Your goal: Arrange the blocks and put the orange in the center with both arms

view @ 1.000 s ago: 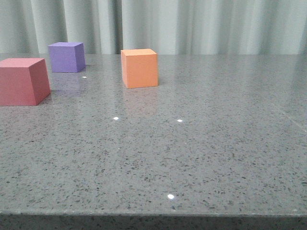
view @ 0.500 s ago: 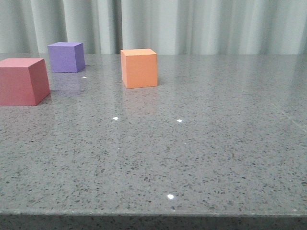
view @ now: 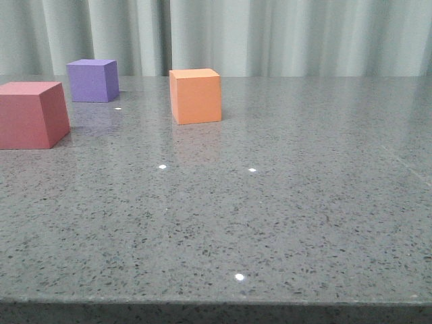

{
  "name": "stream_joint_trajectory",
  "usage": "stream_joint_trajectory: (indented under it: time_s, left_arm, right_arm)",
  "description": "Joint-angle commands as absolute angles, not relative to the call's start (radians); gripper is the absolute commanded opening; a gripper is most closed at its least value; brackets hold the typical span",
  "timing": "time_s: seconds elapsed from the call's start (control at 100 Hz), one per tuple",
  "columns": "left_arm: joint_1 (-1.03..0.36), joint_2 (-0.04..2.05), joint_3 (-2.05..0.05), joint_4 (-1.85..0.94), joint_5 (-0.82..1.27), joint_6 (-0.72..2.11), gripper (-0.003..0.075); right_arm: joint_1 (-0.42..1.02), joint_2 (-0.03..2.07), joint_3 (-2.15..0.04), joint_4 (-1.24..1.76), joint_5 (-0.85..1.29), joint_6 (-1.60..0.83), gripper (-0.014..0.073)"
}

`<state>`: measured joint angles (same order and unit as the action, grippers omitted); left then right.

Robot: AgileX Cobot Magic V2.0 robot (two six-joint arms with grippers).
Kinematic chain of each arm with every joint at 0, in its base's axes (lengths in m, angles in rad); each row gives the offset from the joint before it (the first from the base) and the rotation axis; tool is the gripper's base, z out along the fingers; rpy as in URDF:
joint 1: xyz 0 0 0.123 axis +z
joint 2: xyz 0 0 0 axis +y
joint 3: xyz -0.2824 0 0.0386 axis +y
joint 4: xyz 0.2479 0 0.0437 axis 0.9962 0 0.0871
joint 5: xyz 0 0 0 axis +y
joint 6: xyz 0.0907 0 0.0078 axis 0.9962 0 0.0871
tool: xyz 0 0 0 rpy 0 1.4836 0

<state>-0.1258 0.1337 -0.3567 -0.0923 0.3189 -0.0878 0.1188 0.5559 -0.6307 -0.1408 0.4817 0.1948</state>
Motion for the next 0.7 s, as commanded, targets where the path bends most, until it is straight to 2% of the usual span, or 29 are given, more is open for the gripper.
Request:
stream_joint_trajectory:
  time_s: [0.0,0.28,0.46,0.69]
  left_arm:
    - [-0.124,0.251,-0.517,-0.106,0.379,-0.097,-0.002]
    - [-0.124,0.642,-0.93,-0.106,0.759,-0.097,-0.002]
    - [-0.124,0.795,-1.059,-0.106,0.803,-0.097,-0.002]
    - [-0.124,0.865,-1.078,-0.106,0.802,-0.097,-0.002]
  right_arm:
    - [0.111,0.556,-0.657,-0.15,0.4,0.195,-0.0069]
    - [0.111,0.556,-0.657,-0.15,0.4,0.195,-0.0069]
    - [0.111,0.556,-0.657,-0.15,0.4,0.195,-0.0069]
    - [0.111,0.556,-0.657,-0.15,0.4,0.195,-0.0069]
